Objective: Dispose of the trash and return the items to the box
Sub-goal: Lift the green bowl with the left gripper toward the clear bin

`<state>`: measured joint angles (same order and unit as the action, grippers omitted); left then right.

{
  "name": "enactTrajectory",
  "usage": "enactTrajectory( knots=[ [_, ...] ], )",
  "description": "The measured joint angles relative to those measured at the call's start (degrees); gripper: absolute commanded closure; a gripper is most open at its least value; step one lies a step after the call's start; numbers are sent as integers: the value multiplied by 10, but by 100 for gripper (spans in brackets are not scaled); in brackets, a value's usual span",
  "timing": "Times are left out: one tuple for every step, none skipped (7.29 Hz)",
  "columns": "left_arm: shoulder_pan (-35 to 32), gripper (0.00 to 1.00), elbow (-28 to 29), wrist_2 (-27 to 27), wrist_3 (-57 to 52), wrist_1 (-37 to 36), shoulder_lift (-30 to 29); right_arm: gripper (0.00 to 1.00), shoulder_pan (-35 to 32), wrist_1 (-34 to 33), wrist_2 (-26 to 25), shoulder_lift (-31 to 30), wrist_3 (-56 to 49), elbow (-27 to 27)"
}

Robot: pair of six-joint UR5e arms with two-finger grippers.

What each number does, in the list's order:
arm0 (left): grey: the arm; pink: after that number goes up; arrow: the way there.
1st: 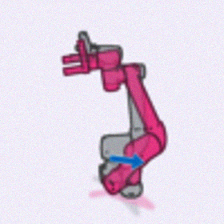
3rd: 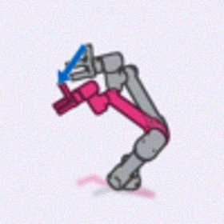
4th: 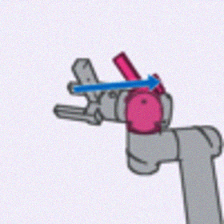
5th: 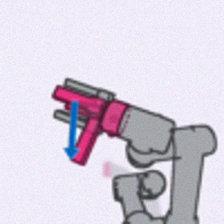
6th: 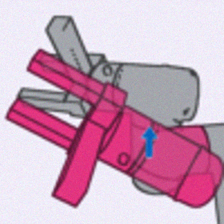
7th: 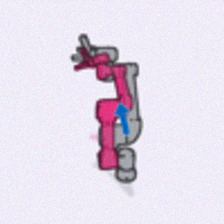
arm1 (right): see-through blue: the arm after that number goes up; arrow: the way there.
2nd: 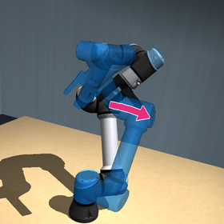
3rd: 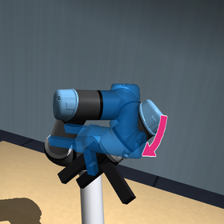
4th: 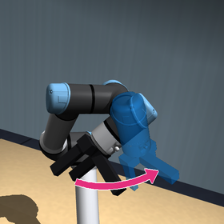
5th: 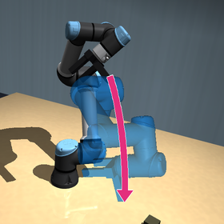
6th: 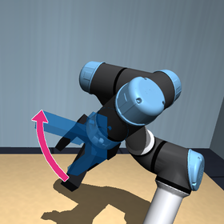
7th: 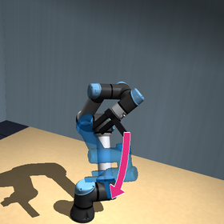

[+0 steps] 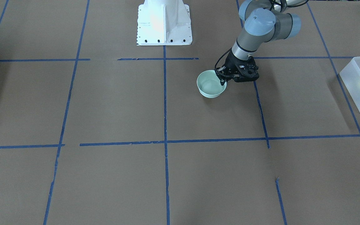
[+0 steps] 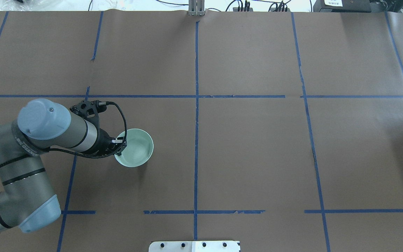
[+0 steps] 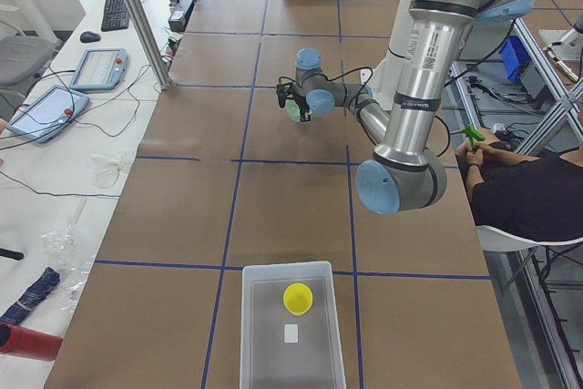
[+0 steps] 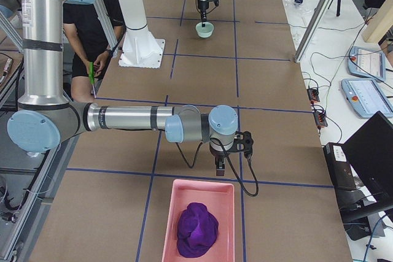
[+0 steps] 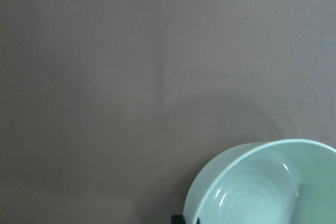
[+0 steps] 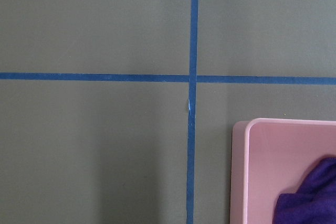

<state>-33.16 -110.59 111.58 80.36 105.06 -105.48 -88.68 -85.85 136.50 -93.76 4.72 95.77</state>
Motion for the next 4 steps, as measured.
enactTrajectory(
  knots=[
    [-39, 100, -33, 8, -20, -42, -1, 0, 0, 0, 0, 0, -1, 0],
    [-87, 100, -50, 27, -59, -69, 0, 0, 0, 0, 0, 1, -2, 0],
    [-137, 100, -57, 46, -111, -88, 2, 0, 0, 0, 0, 1, -2, -1],
    [-182, 100, -58, 56, -171, -112, 3, 0, 0, 0, 0, 2, -3, -3]
  ],
)
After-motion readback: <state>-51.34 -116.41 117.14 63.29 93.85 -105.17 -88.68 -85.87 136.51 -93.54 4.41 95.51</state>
